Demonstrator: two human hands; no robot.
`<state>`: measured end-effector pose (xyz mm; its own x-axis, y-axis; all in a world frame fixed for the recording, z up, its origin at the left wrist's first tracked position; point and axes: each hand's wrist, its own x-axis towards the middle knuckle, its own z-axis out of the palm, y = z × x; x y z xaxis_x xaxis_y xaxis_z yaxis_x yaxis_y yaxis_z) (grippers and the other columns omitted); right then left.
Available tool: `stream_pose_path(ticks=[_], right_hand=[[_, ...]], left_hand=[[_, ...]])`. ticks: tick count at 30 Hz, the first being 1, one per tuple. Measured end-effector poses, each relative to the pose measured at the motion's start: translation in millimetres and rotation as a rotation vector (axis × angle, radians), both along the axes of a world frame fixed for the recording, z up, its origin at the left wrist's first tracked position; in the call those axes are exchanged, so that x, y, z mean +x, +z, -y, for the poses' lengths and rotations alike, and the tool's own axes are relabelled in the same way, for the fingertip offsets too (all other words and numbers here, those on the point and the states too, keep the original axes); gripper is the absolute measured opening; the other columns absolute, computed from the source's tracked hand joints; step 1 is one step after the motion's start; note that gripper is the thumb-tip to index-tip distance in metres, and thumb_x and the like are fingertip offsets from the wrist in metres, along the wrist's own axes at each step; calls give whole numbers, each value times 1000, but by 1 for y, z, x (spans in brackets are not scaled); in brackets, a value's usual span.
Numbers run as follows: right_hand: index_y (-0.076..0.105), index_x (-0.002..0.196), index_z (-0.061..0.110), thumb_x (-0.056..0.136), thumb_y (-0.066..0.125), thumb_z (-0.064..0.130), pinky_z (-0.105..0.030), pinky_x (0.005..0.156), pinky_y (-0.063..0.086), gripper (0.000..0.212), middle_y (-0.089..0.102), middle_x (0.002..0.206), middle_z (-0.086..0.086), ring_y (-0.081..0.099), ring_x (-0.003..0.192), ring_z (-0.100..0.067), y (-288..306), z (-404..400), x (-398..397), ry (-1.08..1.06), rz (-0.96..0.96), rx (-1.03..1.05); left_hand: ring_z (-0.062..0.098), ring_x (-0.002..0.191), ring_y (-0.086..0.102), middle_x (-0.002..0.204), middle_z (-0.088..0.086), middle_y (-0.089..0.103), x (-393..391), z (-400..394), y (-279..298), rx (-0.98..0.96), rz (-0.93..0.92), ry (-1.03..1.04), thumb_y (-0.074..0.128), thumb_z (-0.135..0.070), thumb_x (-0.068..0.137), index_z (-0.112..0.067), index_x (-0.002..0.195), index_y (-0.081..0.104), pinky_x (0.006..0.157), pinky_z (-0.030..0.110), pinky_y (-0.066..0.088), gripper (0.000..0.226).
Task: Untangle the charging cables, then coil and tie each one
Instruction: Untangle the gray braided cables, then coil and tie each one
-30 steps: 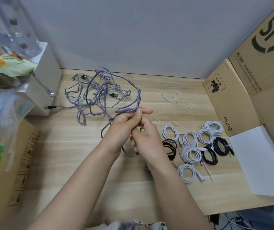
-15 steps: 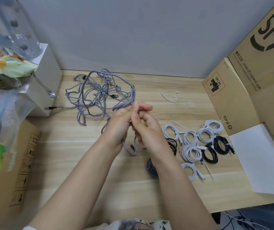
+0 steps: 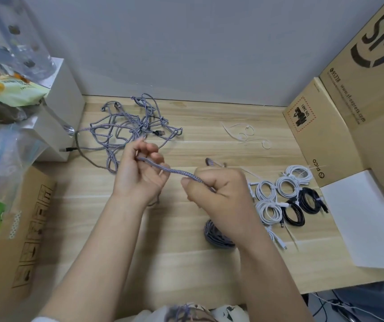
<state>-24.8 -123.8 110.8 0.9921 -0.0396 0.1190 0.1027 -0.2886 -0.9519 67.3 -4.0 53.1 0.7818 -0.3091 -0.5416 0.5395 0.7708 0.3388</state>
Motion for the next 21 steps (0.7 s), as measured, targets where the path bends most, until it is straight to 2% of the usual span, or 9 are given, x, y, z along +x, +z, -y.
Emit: stream_pose_path(ticks=[2, 6, 10, 12, 13, 15, 16, 19, 21], right_hand=[[28, 45, 18, 76, 57, 12, -25, 48, 22, 43, 24, 49, -4, 25, 48, -10, 8, 3, -3, 21, 186, -14], [39, 44, 6, 74, 52, 6, -28, 46, 30, 32, 39, 45, -7, 39, 44, -26, 24, 5, -12, 41, 399, 140], [45, 49, 27, 71, 49, 6, -21, 55, 34, 30, 50, 51, 18, 45, 47, -17, 30, 12, -15, -80, 483, 372], [49, 45, 25, 77, 54, 18, -21, 50, 32, 33, 45, 43, 9, 38, 44, -17, 26, 14, -10, -184, 367, 346], [51, 45, 15, 79, 60, 29, -22, 47, 31, 38, 42, 43, -5, 35, 43, -19, 23, 13, -5, -219, 259, 292], [47, 51, 0, 76, 66, 53, -26, 44, 30, 62, 41, 50, -23, 33, 43, -22, 11, 9, 4, -214, 30, 186], [46, 55, -2, 76, 66, 55, -26, 45, 31, 64, 42, 48, -19, 34, 44, -20, 4, 6, 9, -194, -41, 164], [47, 67, 21, 74, 67, 42, -23, 51, 31, 30, 42, 51, 14, 35, 51, -6, -21, -4, 20, -215, -110, 44], [42, 75, 27, 67, 63, 52, -27, 57, 32, 33, 41, 60, 19, 37, 59, -8, -32, -9, 21, -223, -116, 5]], left_hand=[[0, 44, 47, 54, -12, 51, 7, -6, -9, 8, -31, -41, 61, -29, 71, -26, 59, 47, 45, 13, 37, 19], [-3, 41, 46, 49, -13, 50, 16, -11, -14, -22, -117, -68, 67, -38, 68, -26, 55, 49, 42, 12, 35, 25], [-3, 40, 50, 47, -14, 50, 22, -16, -16, 71, -184, 18, 57, -49, 85, -25, 55, 51, 45, 11, 32, 39], [-4, 44, 54, 47, -15, 50, 20, -14, -10, 131, -81, -52, 43, -54, 92, -27, 65, 48, 42, 10, 28, 39], [-4, 45, 56, 48, -15, 53, 17, -10, -4, 159, -10, -94, 36, -52, 95, -27, 69, 47, 40, 10, 26, 37], [0, 52, 63, 56, -13, 64, 6, 1, 9, 273, 157, -183, 27, -47, 98, -24, 79, 52, 38, 11, 29, 40], [3, 59, 67, 64, -9, 70, 0, 7, 16, 333, 248, -240, 25, -46, 99, -20, 83, 56, 42, 13, 35, 43], [10, 80, 69, 98, 4, 74, -19, 23, 28, 356, 456, -373, 25, -48, 92, -12, 96, 67, 69, 23, 51, 56], [9, 88, 66, 114, 7, 69, -26, 25, 32, 312, 477, -407, 24, -50, 91, -7, 104, 67, 74, 23, 53, 62]])
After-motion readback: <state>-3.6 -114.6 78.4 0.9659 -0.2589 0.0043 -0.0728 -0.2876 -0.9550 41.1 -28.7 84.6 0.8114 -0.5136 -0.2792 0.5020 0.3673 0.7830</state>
